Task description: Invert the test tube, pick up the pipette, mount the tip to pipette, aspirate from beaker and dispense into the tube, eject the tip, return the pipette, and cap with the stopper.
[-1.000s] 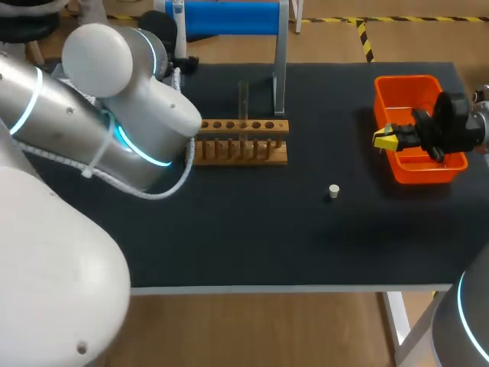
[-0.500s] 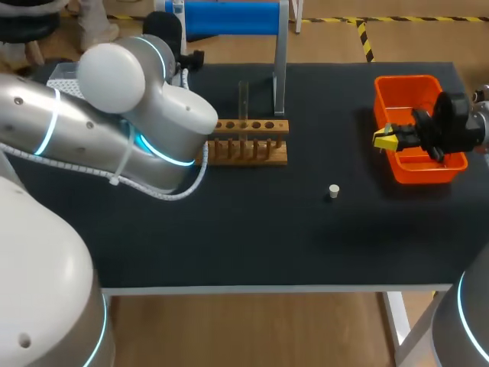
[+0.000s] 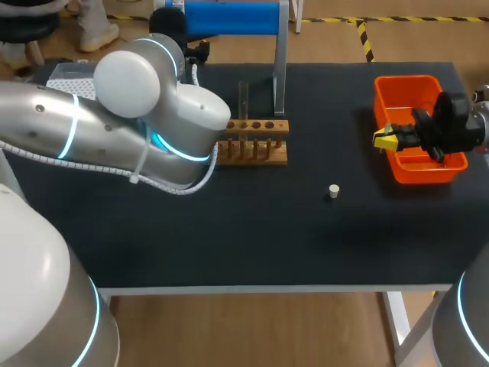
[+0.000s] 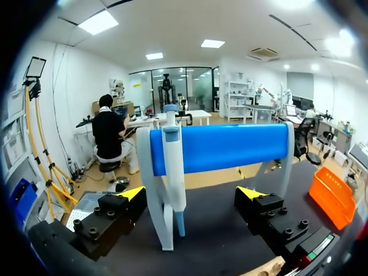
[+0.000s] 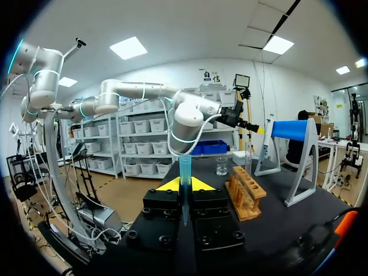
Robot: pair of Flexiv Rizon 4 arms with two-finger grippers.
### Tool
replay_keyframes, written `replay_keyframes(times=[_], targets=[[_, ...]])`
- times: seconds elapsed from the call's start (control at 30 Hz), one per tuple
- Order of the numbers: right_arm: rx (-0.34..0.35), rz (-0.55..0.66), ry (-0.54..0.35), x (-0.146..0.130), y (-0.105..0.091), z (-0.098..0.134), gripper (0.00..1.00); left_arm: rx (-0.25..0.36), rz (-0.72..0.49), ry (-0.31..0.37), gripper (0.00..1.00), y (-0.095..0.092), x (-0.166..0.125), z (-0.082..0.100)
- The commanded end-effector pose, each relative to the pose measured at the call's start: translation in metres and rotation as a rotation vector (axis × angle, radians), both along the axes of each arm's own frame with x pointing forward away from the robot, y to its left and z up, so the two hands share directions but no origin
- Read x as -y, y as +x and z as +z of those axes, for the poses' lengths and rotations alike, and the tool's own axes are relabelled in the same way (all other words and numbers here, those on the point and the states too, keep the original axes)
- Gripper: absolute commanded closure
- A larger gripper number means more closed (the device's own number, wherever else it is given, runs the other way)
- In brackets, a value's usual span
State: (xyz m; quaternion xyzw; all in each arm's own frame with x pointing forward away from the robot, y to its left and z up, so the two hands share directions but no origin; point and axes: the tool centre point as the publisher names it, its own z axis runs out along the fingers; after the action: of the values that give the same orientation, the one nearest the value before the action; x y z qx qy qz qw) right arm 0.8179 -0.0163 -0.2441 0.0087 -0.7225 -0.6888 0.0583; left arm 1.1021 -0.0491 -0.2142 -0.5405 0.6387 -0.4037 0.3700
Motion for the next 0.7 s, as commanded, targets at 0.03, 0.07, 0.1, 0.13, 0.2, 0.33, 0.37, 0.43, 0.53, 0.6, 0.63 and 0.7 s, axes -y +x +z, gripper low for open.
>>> replay_keyframes(times=[0.03,0.07,0.1,0.13,0.2,0.33,0.37,0.43,0.53,0.6,0.63,0.7], targets=[[0.0,0.0,-0.001,0.0,0.0,0.0,1.0,0.014,0.018,0.001,0.0,0.01,0.006,-0.003],[0.0,0.0,-0.001,0.0,0.0,0.0,1.0,0.018,0.02,-0.002,0.0,0.012,0.006,-0.003],[0.0,0.0,-0.001,0.0,0.0,0.0,1.0,0.021,0.02,-0.003,0.0,0.013,0.007,-0.002],[0.0,0.0,-0.001,0.0,0.0,0.0,1.0,0.025,0.021,-0.005,0.0,0.015,0.007,-0.002],[0.0,0.0,-0.001,0.0,0.0,0.0,1.0,0.033,0.023,-0.009,0.0,0.019,0.007,-0.001],[0.0,0.0,-0.001,0.0,0.0,0.0,1.0,0.046,0.025,-0.015,0.0,0.028,0.005,0.001],[0.0,0.0,-0.001,0.0,0.0,0.0,1.0,0.048,0.026,-0.016,0.0,0.03,0.005,0.001],[0.0,0.0,-0.001,0.0,0.0,0.0,1.0,0.052,0.026,-0.017,0.0,0.035,0.005,0.002],[0.0,0.0,-0.001,0.0,0.0,0.0,1.0,0.058,0.024,-0.02,0.0,0.041,0.004,0.001],[0.0,0.0,-0.001,0.0,0.0,0.0,1.0,0.059,0.024,-0.021,0.0,0.045,0.003,0.0],[0.0,0.0,-0.001,0.0,0.0,0.0,1.0,0.06,0.024,-0.022,0.0,0.046,0.002,0.0],[0.0,0.0,-0.001,0.0,0.0,0.0,1.0,0.062,0.026,-0.024,0.0,0.049,0.001,0.0]])
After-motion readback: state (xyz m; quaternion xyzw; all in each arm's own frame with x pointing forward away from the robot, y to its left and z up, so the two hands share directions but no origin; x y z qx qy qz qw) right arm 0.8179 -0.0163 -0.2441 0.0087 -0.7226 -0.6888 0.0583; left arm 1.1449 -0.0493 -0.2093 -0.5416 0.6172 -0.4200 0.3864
